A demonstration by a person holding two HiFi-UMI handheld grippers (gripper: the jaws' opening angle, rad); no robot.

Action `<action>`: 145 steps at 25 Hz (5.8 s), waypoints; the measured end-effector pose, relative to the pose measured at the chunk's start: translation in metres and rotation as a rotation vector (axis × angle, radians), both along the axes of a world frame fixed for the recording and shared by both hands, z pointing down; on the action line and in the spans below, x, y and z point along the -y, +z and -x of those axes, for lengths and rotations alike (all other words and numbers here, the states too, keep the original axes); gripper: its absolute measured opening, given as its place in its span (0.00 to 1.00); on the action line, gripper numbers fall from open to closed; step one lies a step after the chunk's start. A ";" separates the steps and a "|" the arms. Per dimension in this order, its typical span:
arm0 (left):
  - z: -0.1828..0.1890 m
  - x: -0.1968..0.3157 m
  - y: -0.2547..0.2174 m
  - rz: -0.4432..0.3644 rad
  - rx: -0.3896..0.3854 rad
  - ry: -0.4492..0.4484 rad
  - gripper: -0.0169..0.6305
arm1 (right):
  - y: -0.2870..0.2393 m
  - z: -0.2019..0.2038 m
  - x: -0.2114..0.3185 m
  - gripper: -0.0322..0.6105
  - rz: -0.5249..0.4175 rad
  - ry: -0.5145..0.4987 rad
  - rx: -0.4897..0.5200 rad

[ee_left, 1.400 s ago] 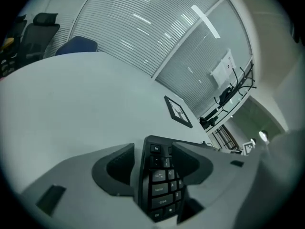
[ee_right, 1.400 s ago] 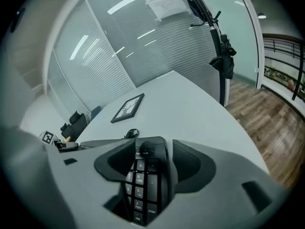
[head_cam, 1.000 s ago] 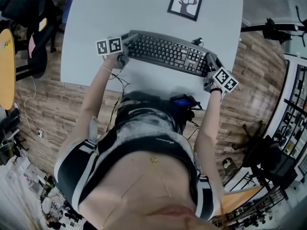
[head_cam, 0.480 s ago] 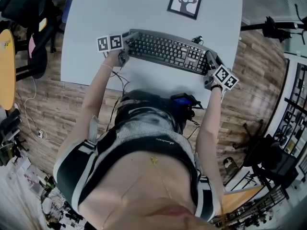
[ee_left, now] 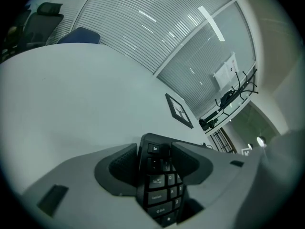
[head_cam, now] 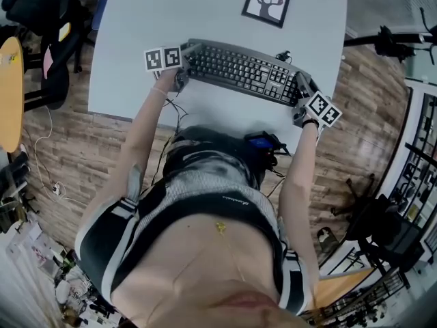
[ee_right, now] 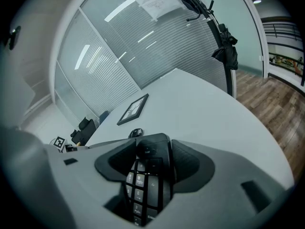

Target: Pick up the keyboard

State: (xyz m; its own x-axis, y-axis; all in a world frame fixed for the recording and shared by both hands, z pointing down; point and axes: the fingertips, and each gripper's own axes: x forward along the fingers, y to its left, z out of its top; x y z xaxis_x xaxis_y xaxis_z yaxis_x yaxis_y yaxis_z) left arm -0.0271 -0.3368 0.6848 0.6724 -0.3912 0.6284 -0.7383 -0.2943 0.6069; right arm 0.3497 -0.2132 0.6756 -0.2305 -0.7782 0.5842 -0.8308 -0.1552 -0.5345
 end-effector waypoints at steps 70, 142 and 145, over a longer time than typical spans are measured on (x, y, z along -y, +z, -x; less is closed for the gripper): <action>0.012 -0.016 -0.080 -0.135 0.039 0.010 0.36 | -0.076 0.016 -0.029 0.40 -0.092 0.064 -0.019; 0.055 -0.041 -0.240 -0.348 0.010 -0.036 0.36 | -0.234 0.056 -0.055 0.42 -0.234 0.063 -0.100; 0.057 -0.040 -0.244 -0.356 0.022 -0.042 0.36 | -0.235 0.057 -0.055 0.42 -0.233 0.062 -0.100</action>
